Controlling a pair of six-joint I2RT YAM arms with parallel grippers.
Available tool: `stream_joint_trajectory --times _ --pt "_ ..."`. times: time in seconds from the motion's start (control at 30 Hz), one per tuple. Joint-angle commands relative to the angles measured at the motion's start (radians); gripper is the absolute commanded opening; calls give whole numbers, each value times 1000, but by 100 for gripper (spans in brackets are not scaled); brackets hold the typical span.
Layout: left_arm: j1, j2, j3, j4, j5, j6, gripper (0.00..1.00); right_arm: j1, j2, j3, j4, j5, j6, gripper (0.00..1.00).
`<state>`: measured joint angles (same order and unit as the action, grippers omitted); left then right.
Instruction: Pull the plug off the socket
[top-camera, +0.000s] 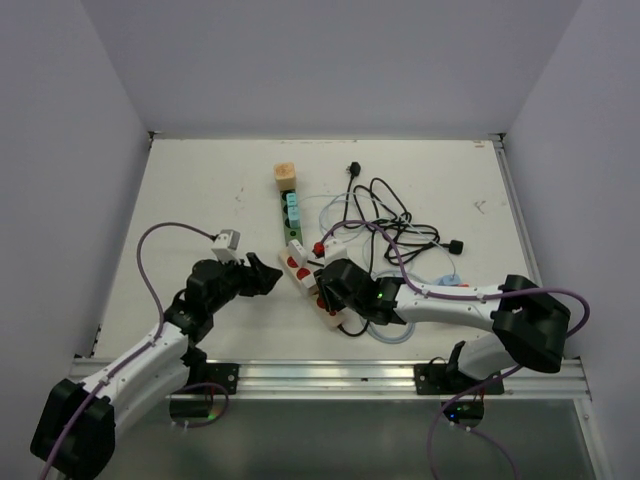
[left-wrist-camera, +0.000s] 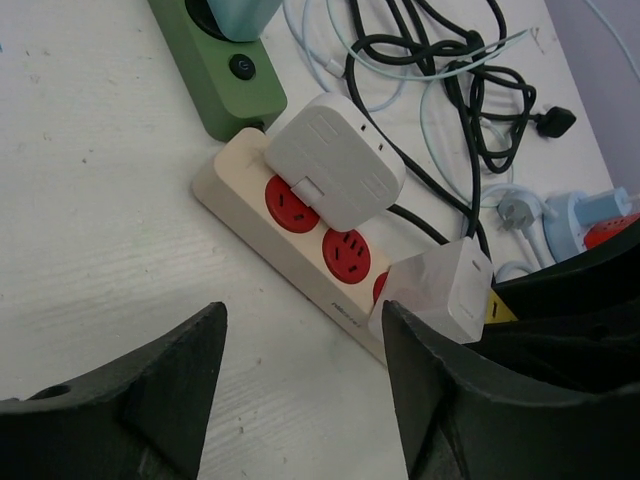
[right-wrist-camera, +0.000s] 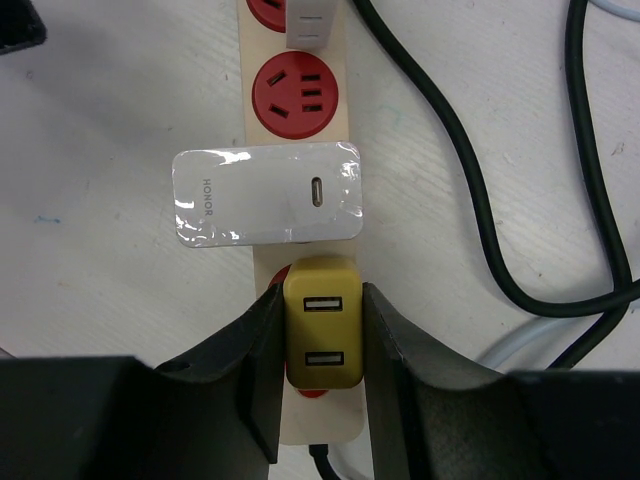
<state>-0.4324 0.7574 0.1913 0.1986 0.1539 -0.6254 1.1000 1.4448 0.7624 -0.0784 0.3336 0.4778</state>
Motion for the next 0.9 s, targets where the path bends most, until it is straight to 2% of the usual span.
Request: stream_joint_trajectory --times 0.0,0.1,0.27,0.53,0.87 --pt "-25 68 -7 223 9 6 65 -15 -9 -17 31 18 36 0" --pt "-51 140 16 272 -4 18 52 -12 -11 -21 35 19 28 0" --pt "-106 233 53 323 -50 65 46 -12 2 -23 42 19 33 0" --pt "-123 356 48 447 -47 95 22 -9 25 -21 58 7 35 0" --pt "-132 445 73 521 -70 93 14 0 46 -3 65 -10 25 0"
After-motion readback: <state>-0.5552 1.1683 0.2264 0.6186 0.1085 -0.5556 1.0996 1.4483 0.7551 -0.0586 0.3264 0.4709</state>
